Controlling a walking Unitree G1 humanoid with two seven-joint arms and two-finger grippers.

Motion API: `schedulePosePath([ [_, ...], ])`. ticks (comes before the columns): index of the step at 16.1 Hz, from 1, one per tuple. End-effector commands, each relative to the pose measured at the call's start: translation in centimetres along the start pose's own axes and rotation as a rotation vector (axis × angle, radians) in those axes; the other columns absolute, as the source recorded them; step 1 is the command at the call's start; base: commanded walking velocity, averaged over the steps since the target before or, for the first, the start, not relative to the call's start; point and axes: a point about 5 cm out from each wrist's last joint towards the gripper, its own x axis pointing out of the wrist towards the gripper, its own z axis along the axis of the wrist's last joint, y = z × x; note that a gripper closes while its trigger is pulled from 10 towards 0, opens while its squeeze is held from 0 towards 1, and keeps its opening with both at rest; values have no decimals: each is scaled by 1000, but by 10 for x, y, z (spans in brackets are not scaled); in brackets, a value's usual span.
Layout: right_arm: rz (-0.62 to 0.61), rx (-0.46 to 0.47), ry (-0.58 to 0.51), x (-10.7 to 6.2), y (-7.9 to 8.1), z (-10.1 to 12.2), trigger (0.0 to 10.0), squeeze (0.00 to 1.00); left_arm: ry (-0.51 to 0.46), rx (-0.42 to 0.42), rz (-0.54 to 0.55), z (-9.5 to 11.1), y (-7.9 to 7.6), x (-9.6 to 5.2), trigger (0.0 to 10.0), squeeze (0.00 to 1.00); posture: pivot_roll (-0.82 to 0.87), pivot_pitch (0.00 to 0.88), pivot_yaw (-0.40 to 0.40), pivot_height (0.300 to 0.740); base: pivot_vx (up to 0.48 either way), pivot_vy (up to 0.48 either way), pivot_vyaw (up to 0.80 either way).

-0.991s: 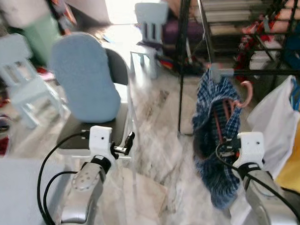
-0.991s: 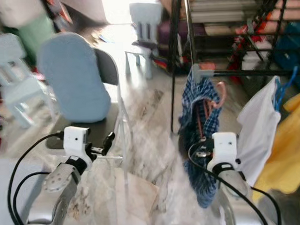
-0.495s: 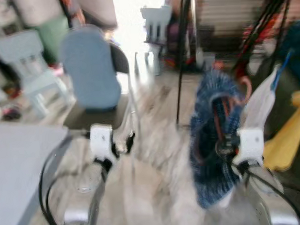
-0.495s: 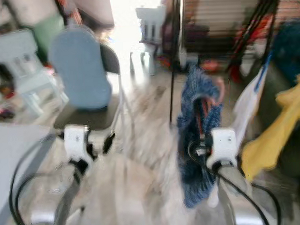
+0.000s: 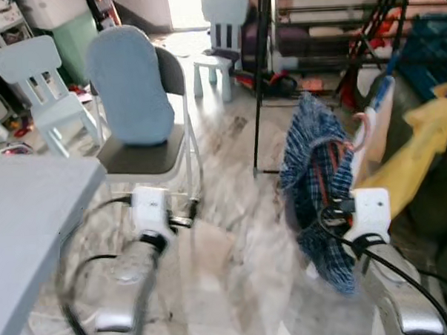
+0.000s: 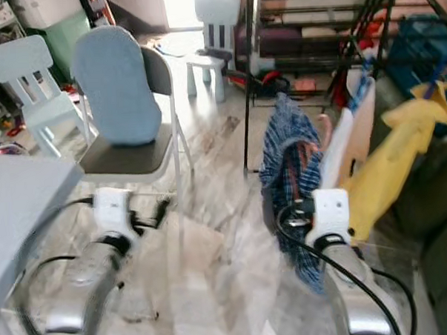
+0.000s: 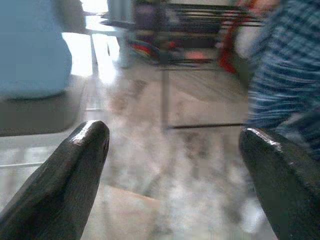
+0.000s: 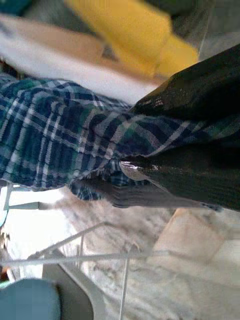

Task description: Hang hanger

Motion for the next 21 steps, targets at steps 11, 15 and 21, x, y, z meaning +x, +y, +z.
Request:
schedulePosePath([
  [11,39,-6,-14,1,15,5,10000,0,-11,37,35,1,5,0,10000,0,-185,95,24,740,-244,-24,0],
  [15,66,-26,-21,3,21,5,10000,0,-15,60,48,1,5,1,10000,0,-183,94,26,740,0,-275,0],
  [21,88,-35,-24,4,27,5,10000,0,-14,51,55,0,6,3,10000,0,-178,82,35,740,0,-40,0],
])
